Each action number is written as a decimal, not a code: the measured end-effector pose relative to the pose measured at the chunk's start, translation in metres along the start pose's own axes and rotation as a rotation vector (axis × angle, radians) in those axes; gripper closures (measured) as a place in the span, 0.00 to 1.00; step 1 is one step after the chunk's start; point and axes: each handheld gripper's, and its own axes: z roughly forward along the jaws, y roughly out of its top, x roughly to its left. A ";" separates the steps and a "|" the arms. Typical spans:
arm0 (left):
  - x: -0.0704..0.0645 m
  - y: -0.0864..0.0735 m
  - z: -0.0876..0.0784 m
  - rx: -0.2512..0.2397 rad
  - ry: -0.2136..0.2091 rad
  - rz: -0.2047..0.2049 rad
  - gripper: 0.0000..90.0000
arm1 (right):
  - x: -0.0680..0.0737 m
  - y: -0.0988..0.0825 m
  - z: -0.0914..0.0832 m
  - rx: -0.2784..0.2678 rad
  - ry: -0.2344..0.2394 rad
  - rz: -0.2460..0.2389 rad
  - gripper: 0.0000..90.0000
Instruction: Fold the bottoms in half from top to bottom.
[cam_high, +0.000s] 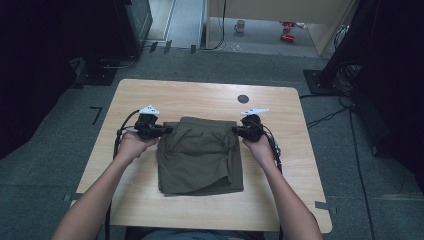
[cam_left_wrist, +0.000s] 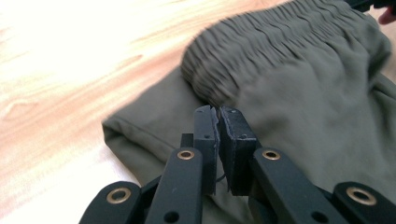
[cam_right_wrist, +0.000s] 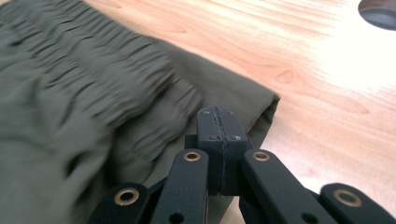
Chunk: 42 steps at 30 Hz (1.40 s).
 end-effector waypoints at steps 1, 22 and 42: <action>0.002 0.001 0.002 0.002 0.005 -0.005 0.96 | -0.001 0.001 0.002 0.006 0.006 0.007 1.00; 0.007 -0.003 0.053 0.081 -0.010 -0.016 1.00 | 0.004 -0.012 0.023 0.031 0.023 -0.085 1.00; -0.002 0.000 0.024 0.024 -0.046 0.001 0.78 | 0.008 -0.007 0.013 -0.009 0.125 -0.033 0.78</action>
